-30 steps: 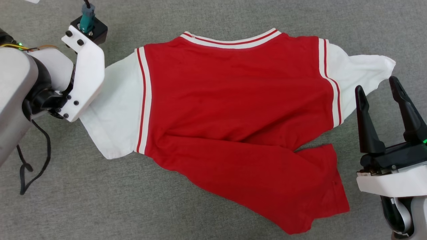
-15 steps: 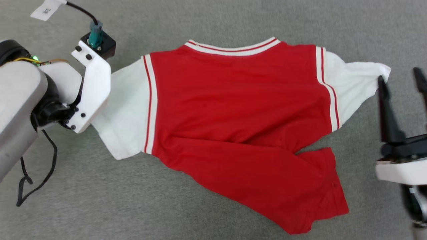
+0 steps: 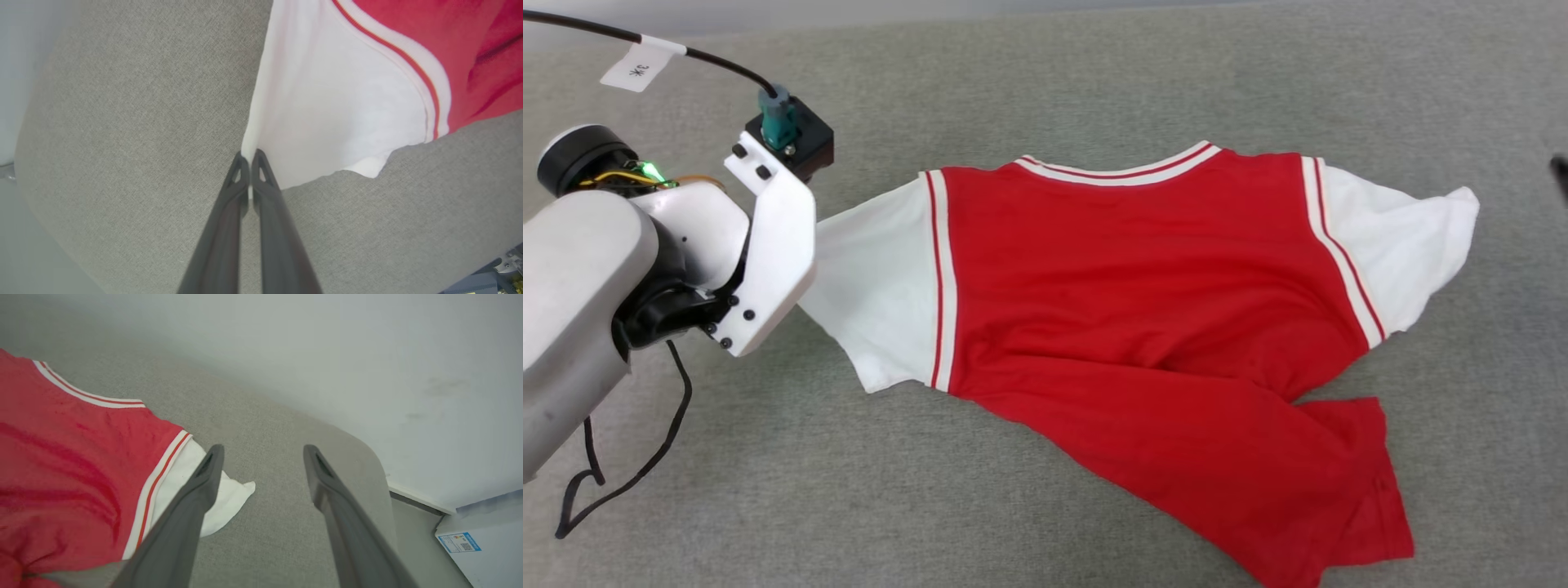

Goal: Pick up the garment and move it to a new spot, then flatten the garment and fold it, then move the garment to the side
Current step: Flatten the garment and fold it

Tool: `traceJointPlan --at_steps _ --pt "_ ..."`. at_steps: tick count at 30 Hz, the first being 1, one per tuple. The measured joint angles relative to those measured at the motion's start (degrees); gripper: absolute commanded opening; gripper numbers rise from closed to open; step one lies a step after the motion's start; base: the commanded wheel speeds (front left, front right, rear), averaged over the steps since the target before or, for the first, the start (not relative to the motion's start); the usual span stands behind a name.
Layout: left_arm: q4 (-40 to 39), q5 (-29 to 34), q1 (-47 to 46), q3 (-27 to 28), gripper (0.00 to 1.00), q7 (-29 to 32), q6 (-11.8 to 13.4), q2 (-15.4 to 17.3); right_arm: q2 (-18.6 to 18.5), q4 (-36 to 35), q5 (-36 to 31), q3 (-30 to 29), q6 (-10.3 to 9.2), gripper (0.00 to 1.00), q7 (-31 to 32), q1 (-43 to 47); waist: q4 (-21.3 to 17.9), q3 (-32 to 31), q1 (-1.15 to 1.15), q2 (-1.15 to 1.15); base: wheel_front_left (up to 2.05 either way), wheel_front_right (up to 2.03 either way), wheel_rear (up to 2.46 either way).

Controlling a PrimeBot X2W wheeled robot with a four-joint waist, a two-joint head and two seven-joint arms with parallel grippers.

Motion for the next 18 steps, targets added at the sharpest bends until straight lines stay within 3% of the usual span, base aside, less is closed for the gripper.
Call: traceJointPlan --at_steps 4,8,13,18 --pt "-1.37 0.40 -0.20 -0.13 0.00 -0.97 0.00 -0.18 -8.43 0.87 9.47 6.49 0.00 1.00 16.00 -4.75 1.05 1.03 0.00 0.00 0.00 0.00 0.00" --pt "-2.31 1.07 -1.55 -0.35 0.00 -1.60 0.00 -0.82 -13.65 2.18 15.64 11.79 0.00 1.00 29.21 -10.58 2.09 2.80 0.00 0.00 0.00 0.00 0.00" --pt "-3.18 1.56 -3.43 -0.79 0.00 -2.67 0.00 -2.19 -14.57 6.00 19.49 14.74 0.00 1.00 40.88 -17.65 3.62 5.45 0.00 0.00 0.00 0.00 0.00" --pt "-3.72 2.02 -5.17 -1.55 0.00 -3.79 0.00 -2.79 -12.83 11.00 19.54 14.34 0.00 1.00 47.26 -22.43 5.12 8.19 0.00 0.00 0.00 0.00 0.00"
